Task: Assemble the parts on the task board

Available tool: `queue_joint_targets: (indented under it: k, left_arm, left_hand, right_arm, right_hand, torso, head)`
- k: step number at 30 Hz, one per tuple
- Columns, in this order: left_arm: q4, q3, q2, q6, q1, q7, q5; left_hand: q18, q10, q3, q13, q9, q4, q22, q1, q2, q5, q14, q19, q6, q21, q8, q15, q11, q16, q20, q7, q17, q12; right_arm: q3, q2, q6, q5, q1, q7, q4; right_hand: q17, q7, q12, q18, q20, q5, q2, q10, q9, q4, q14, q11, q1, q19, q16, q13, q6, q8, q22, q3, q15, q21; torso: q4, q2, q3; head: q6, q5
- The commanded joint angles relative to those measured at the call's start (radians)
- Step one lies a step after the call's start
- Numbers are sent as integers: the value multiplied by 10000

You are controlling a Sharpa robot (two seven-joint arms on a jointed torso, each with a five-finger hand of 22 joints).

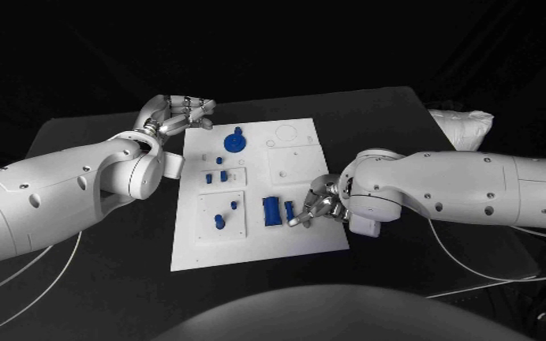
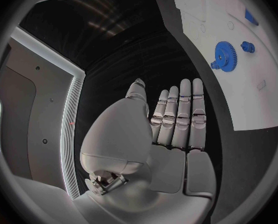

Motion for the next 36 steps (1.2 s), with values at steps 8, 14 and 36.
queue_joint_targets:
  k: [8,14,36]
  left_arm:
    - [29,8,17,121,7,78,-40]
    - [31,8,0,111,7,79,-41]
    - [190,8,-171,-297,0,529,-18]
  left_hand:
    - [111,-64,-54,11,17,3,-16,30,91,69,-87,64,-45,-49,38,-17,-21,38,19,-4,-15,69]
    - [111,-64,-54,11,17,3,-16,30,91,69,-87,64,-45,-49,38,-17,-21,38,19,-4,-15,69]
    - [111,-87,-91,6,13,14,-32,-10,99,64,-91,74,-67,-59,37,-13,-7,46,20,10,-22,59]
  right_arm:
    - [1,26,86,-142,-1,-68,-68]
    - [1,-4,5,-142,-4,-31,-29]
    - [27,-707,-5389,3442,728,6866,350]
  right_hand:
    - [2635,-11,-50,-66,-82,-20,15,1045,40,-172,1078,-95,286,1047,41,2602,-63,-87,2633,40,-75,45]
    - [2635,-5,-50,-66,-83,-22,-11,1045,46,-183,1078,-93,288,1047,41,2602,-65,-92,2633,25,-76,45]
    - [2635,301,-50,-66,129,368,-240,1045,12,197,1078,163,-45,1047,41,2602,-712,-766,2633,-643,207,45]
  torso:
    - [5,-9,-2]
    - [10,-6,-1]
    - [-17,-1,35]
  head:
    - [0,-3]
    - [0,5]
    - [0,485]
